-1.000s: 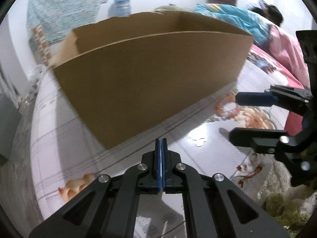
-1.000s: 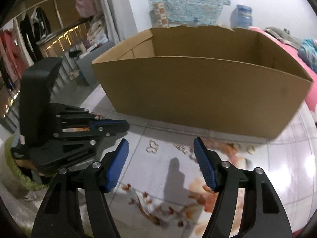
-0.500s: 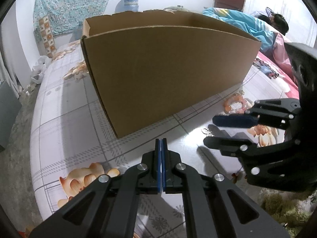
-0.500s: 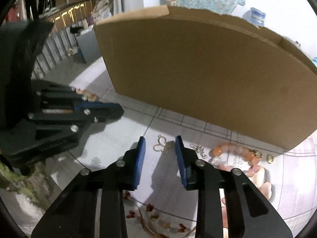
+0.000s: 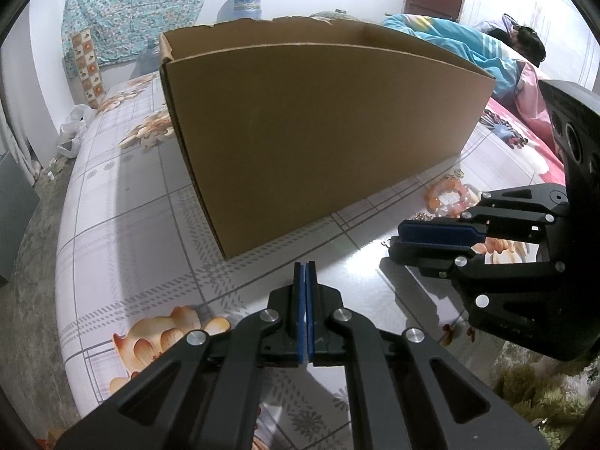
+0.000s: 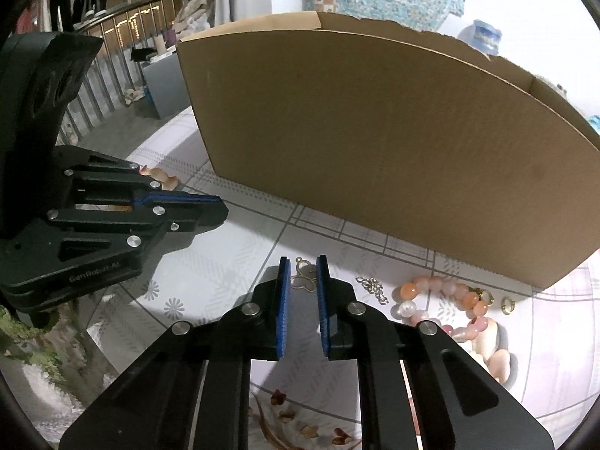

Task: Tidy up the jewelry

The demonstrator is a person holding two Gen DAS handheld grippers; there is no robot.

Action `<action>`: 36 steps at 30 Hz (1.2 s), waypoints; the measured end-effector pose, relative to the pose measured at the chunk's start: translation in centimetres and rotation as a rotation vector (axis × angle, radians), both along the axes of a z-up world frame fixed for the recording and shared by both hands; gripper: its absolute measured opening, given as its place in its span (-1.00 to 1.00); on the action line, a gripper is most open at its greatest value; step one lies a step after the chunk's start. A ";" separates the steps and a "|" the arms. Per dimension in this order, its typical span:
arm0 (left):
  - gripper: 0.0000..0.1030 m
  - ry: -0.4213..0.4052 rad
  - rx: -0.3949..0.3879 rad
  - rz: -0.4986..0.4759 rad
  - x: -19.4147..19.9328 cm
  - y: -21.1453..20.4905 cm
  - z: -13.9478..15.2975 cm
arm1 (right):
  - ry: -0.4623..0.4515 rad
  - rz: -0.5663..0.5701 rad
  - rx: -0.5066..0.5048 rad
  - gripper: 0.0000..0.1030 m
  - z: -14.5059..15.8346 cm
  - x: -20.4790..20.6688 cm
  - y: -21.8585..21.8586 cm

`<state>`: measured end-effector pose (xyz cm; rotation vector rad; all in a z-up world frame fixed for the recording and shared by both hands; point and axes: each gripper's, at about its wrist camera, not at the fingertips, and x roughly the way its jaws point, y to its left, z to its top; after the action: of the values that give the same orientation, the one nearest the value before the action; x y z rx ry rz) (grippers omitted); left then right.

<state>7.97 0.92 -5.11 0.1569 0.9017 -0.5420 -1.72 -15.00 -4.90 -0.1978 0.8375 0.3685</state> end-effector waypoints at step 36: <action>-0.79 -0.039 0.044 -0.327 0.3 -10.7 -0.1 | -0.106 -0.329 0.106 -0.77 4.4 -5.8 -9.1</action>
<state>8.27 -9.75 -5.18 0.3570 0.8553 -0.8199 -7.49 -24.13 -0.54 0.0205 0.7289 0.0924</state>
